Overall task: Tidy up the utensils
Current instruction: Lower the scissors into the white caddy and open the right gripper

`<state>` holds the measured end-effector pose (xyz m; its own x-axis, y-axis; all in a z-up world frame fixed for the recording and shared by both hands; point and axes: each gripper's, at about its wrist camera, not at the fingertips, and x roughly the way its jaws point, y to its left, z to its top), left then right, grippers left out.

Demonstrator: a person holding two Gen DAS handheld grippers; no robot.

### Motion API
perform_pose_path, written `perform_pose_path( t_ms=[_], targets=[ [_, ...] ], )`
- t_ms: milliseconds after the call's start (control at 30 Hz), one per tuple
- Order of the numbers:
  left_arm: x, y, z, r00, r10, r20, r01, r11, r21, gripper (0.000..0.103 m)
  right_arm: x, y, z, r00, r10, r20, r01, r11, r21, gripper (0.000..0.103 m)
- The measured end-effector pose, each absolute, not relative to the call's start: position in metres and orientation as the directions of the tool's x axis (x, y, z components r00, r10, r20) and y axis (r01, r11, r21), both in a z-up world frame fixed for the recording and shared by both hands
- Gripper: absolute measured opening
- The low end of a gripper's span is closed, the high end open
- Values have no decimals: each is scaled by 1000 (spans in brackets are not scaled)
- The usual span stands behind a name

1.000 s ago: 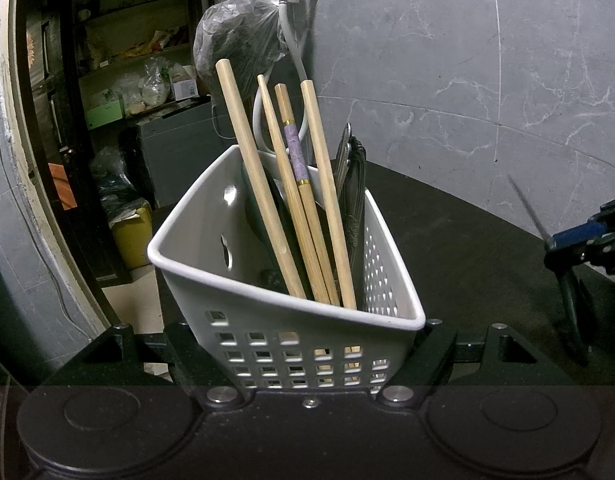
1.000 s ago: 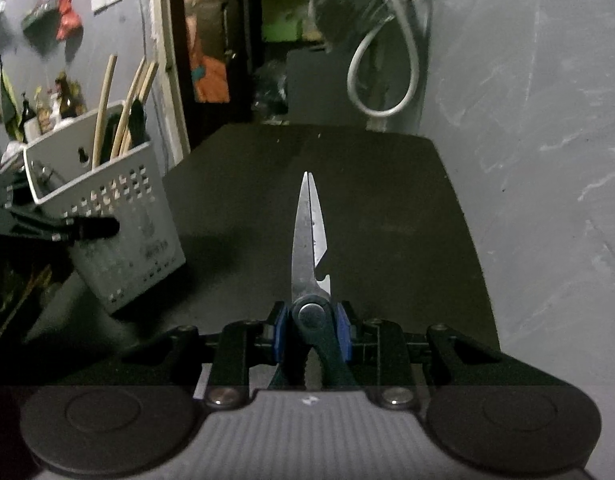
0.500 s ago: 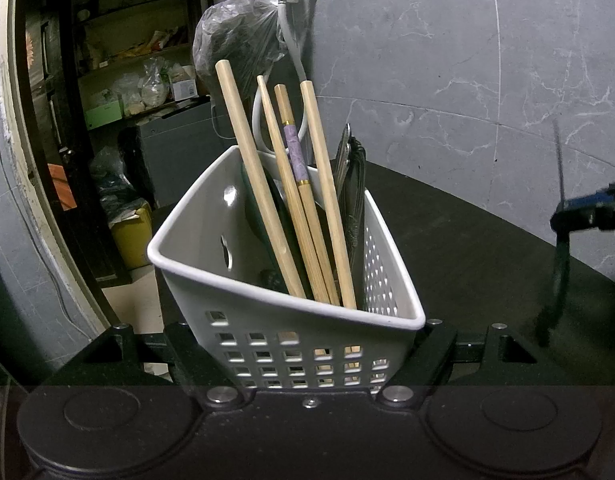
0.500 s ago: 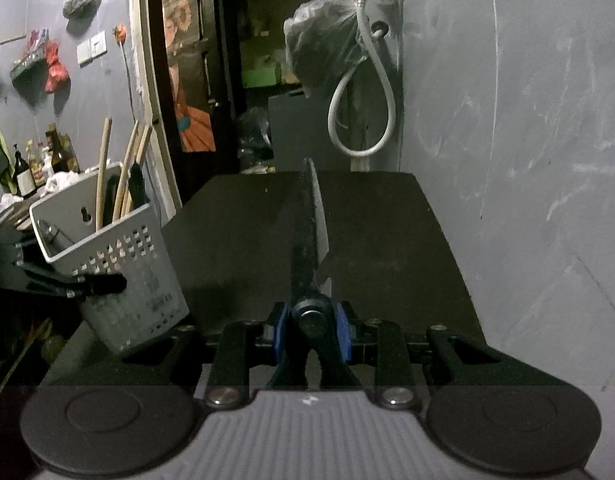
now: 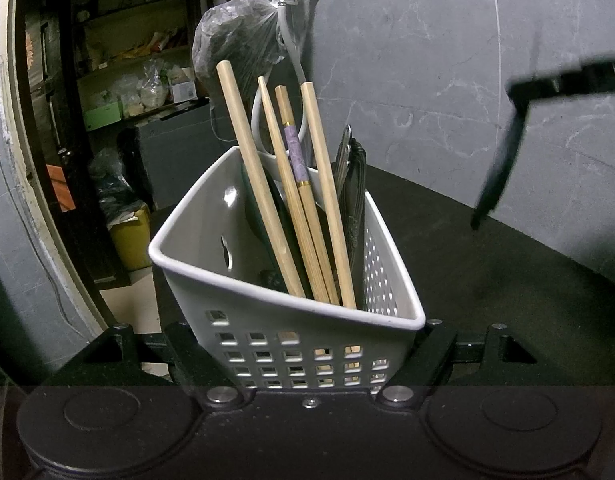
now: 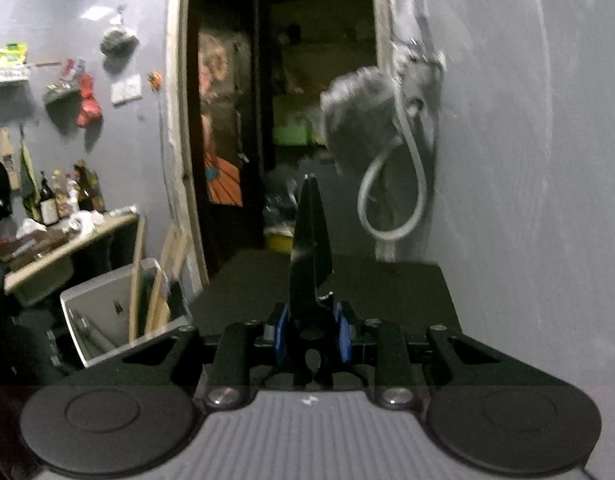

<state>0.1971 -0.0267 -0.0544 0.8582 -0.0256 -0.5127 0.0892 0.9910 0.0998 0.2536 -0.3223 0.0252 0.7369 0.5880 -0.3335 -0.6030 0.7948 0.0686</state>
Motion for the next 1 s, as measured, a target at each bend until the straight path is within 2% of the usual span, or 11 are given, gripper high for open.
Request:
perform_pose_path(
  t_ms=[300, 467, 600, 1000],
  targets=[
    [199, -25, -54, 861, -28, -507, 86, 992, 91, 78, 261, -296, 97, 651, 743, -158, -733, 668, 124, 29],
    [199, -25, -54, 864, -26, -503, 83, 992, 92, 78, 265, -274, 112, 560, 819, -125, -805, 574, 152, 29],
    [200, -26, -54, 867, -25, -498, 77, 993, 85, 78, 269, -249, 106, 501, 853, -143, -842, 519, 145, 29],
    [198, -25, -55, 871, -22, -491, 68, 995, 78, 78, 265, -208, 59, 411, 863, -296, -877, 462, 129, 29]
  ],
)
